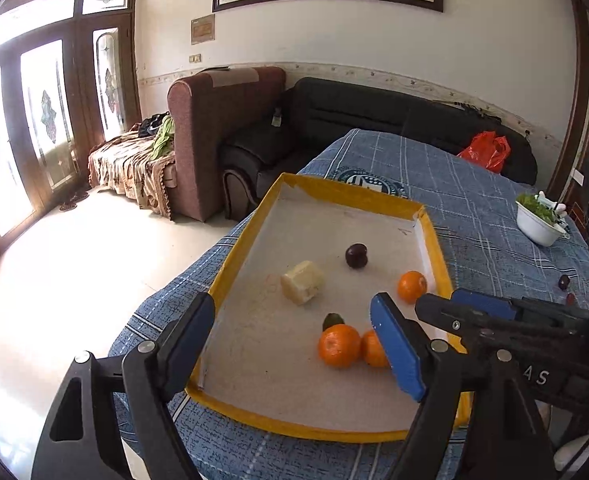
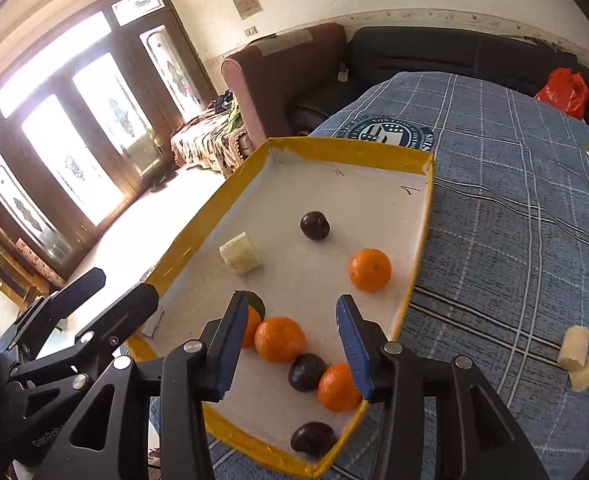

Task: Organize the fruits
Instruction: 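Grasp a white chunk with the right tool while the left tool grasps another white chunk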

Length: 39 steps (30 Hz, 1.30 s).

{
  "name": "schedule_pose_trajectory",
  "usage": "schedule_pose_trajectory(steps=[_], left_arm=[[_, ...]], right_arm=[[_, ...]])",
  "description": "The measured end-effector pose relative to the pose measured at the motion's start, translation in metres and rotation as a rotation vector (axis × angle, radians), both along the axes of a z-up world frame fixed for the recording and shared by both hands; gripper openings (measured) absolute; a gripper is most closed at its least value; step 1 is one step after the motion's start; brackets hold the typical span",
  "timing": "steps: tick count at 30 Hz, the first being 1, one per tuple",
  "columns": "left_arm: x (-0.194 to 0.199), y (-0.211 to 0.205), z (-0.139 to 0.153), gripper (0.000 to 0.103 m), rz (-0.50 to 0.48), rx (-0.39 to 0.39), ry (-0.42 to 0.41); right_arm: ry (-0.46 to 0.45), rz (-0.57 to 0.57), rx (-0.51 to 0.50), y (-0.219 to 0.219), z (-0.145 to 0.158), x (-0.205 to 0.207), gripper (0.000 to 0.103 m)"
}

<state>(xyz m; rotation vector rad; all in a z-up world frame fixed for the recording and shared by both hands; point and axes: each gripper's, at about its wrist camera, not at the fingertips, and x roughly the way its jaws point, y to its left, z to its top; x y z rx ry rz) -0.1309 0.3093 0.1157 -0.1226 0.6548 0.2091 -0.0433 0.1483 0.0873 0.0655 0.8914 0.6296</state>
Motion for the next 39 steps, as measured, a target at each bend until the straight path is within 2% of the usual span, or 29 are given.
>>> schedule_pose_trajectory(steps=[11,20,25,29,32,34,39], left_arm=[[-0.019,-0.038,0.025,0.082,-0.056,0.035,-0.051],[-0.016,-0.064,0.025,0.084,-0.092,0.071,-0.043],[-0.004,-0.069,0.016,0.084,-0.116,0.061,-0.007],[0.009,-0.067,0.005,0.084,-0.119,0.021,0.018],[0.025,-0.080,-0.004,0.084,-0.171,-0.025,0.046],[0.033,-0.094,-0.008,0.084,-0.218,-0.042,0.062],[0.054,-0.140,-0.022,0.084,-0.354,-0.062,0.112]], right_arm=[[-0.017,-0.057,0.030,-0.047,0.005,-0.016,0.053],[-0.002,-0.123,0.052,-0.089,-0.006,-0.013,0.054],[-0.002,-0.199,0.051,-0.137,-0.014,-0.006,0.054],[0.009,-0.332,0.047,-0.200,-0.021,0.007,0.054],[0.038,-0.438,0.043,-0.245,-0.034,0.017,0.054],[0.056,-0.468,0.048,-0.261,-0.042,0.022,0.054],[0.098,-0.426,0.061,-0.259,-0.060,0.033,0.054]])
